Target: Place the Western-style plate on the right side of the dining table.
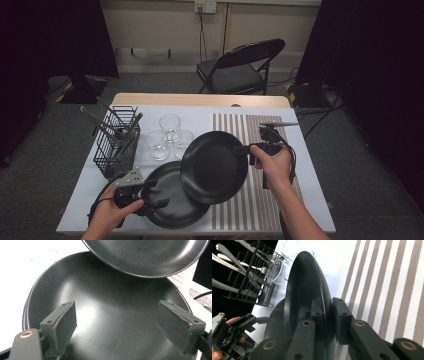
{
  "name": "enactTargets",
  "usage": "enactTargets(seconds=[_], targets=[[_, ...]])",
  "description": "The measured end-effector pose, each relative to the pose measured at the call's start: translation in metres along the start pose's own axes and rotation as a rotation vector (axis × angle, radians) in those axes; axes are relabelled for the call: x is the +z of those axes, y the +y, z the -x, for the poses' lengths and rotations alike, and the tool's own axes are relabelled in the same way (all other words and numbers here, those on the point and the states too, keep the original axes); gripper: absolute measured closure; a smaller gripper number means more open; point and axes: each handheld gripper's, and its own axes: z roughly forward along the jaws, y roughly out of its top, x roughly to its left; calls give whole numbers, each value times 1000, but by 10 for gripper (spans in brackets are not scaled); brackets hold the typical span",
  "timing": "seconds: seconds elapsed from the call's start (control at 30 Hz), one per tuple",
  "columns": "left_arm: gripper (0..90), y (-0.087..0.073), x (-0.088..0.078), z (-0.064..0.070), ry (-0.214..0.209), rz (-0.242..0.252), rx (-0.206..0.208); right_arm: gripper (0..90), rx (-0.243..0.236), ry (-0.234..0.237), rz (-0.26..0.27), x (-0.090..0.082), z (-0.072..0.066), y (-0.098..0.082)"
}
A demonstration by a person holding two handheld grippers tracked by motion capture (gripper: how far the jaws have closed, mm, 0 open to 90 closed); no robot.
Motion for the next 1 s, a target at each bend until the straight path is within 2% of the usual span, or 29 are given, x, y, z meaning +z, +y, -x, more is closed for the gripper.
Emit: enactTargets(seconds=[0.73,1.0], targets=[[164,1,3,0,6,-17,20,800,25,-21,24,-12,16,7],[164,1,4,1,3,-12,13,798,42,-34,32,-16,21,10]])
